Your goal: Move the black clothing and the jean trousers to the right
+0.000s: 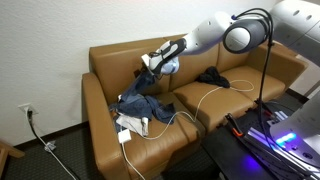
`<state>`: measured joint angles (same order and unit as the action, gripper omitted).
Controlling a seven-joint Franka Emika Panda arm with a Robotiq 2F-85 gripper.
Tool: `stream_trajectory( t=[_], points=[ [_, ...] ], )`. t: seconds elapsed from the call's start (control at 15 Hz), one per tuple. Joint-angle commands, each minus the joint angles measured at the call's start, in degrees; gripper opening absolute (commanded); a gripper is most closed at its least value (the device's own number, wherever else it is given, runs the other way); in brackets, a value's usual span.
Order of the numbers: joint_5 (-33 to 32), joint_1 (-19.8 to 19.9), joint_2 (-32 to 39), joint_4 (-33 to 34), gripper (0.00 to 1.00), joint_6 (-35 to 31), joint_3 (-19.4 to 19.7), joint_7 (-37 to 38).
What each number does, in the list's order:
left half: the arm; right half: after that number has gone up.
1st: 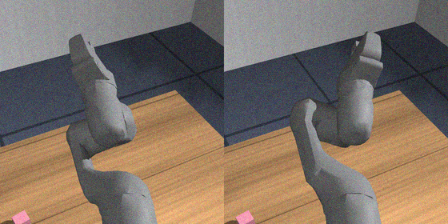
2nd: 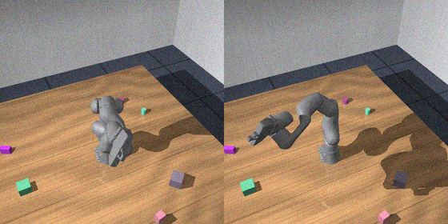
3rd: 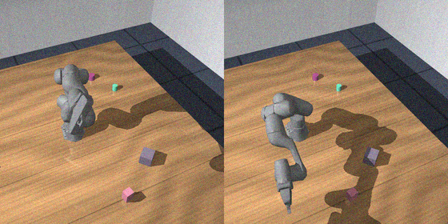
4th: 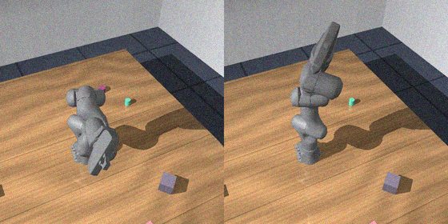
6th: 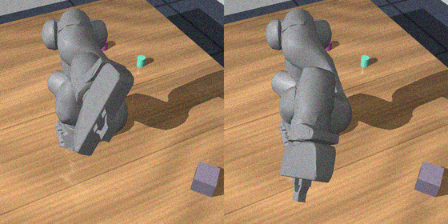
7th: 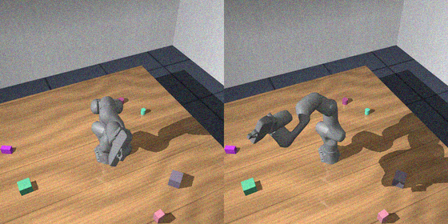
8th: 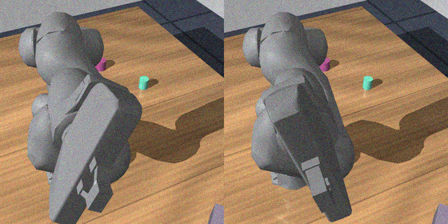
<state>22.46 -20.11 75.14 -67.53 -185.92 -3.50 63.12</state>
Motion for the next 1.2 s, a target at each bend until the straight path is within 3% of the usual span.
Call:
stream_trajectory(
  t=[0.0, 0.07, 0.13, 0.2, 0.33, 0.4, 0.47, 0.73, 0.8, 1.13],
  points=[
    [3.8, -1.3, -9.3, -13.7, 0.01, -16.1, 1.4, 0.0],
    [7.3, -1.3, -10.6, -15.4, 0.01, -21.0, 0.6, -2.8],
    [10.1, -6.9, -7.9, -5.1, 0.01, -14.4, 10.0, 3.8],
    [12.3, -7.8, -9.4, -6.5, 0.01, -15.0, 11.5, 4.7],
    [17.5, -11.6, -10.5, -4.8, 0.01, -13.4, 18.8, 8.4],
    [13.7, -8.5, -9.2, -5.1, 0.01, -13.2, 13.5, 5.3],
    [14.4, -9.6, -10.1, -4.8, 0.03, -12.3, 15.3, 5.9],
    [14.2, -9.4, -9.2, -5.1, 0.01, -12.1, 14.5, 5.9],
    [15.5, -9.3, -9.8, -5.5, 0.01, -12.1, 15.7, 6.3],
    [25.9, -11.8, -12.3, -3.8, 0.01, -12.2, 31.6, 11.6]
  ],
)
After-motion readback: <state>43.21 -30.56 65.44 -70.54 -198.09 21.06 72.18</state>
